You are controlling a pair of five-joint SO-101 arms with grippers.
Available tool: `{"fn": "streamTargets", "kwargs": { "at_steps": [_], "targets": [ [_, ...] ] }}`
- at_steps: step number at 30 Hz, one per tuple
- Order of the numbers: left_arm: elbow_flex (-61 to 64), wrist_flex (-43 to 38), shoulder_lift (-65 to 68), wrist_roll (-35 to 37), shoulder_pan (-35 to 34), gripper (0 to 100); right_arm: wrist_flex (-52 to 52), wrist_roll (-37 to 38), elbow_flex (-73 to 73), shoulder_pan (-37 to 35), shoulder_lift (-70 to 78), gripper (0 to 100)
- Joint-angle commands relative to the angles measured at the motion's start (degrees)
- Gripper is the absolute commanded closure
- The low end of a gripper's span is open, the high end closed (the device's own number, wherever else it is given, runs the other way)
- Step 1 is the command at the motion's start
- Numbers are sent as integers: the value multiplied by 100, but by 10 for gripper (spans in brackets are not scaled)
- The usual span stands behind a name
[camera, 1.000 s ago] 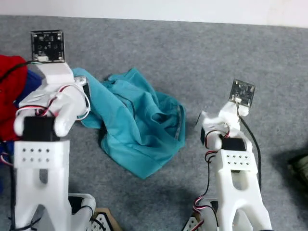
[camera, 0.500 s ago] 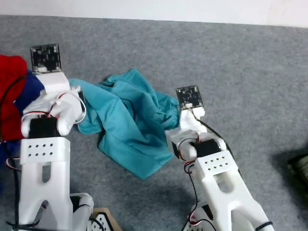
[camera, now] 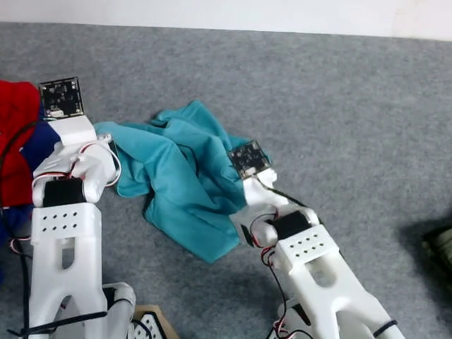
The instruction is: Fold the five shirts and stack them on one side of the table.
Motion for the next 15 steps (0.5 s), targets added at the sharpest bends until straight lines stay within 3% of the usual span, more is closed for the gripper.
{"fn": "streamTargets", "kwargs": {
  "at_steps": [1,3,7,11,15],
  "targets": [
    [-31,-123,4,0,-40,993,-558,70,189,-48,-84,883],
    [-31,-123,4,0,-40,993,-646,79,233,-48,-84,926],
    [-31,-123,13,0,-31,993,-673,79,224,92,-84,920],
    [-31,-105,13,0,-31,993,-884,79,189,673,-84,993],
    [-22,-97,13,0,-31,993,-1112,79,189,1182,-84,991]
  ]
}}
